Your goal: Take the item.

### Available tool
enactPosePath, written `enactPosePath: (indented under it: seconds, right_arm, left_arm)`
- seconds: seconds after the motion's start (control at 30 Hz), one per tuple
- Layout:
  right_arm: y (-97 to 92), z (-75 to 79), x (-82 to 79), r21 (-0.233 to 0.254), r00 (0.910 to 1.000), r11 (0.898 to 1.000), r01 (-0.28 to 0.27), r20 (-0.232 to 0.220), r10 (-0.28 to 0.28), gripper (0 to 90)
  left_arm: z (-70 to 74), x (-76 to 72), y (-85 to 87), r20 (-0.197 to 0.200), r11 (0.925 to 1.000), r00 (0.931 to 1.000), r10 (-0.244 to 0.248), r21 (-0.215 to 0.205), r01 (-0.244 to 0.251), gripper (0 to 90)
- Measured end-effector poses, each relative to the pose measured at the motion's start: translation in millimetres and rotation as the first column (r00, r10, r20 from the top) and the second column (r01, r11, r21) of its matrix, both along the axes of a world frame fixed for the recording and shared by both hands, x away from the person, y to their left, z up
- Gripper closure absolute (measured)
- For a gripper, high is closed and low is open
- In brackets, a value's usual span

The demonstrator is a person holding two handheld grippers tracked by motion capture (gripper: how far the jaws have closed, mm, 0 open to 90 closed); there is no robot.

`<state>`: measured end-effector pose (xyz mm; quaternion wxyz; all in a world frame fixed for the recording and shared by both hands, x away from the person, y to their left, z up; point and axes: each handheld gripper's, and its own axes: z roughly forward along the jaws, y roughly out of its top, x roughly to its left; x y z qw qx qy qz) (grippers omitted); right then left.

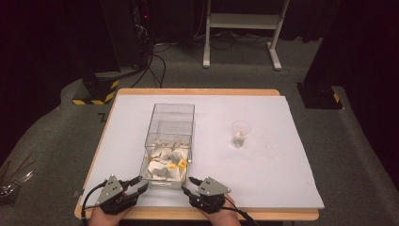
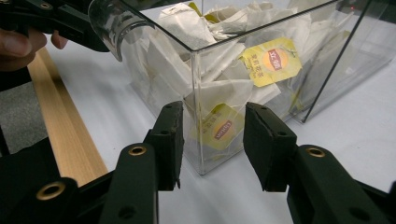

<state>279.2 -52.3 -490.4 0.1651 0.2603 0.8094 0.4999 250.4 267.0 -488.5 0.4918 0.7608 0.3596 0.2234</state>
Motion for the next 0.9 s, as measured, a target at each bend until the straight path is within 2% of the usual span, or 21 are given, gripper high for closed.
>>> enactPosePath:
  seconds: [0.3, 0.67, 0.77, 0.9]
  right_arm:
    - [-4.2, 1.5, 12.8, 0.013, 0.9988, 0.999, 0.049, -0.001, -0.049, 49.7]
    - [-7.1, 3.5, 25.2, 0.015, 0.9966, 0.996, 0.083, 0.001, -0.083, 46.5]
    - [-7.2, 3.3, 26.5, 0.007, 0.9960, 0.996, 0.089, 0.006, -0.089, 44.6]
    - [-7.9, 3.2, 29.1, 0.003, 0.9950, 0.995, 0.099, 0.011, -0.099, 41.2]
  left_arm:
    - [0.3, 7.1, -6.2, 0.015, 0.9992, 0.9991, 0.039, -0.004, -0.039, 60.9]
    - [-1.2, 18.1, -9.7, 0.022, 0.9964, 0.9962, 0.084, 0.009, -0.085, 60.8]
    - [-1.4, 19.4, -11.3, 0.025, 0.9948, 0.9947, 0.100, 0.017, -0.100, 57.1]
    - [-1.3, 20.9, -13.5, 0.042, 0.9875, 0.9875, 0.152, 0.036, -0.154, 46.4]
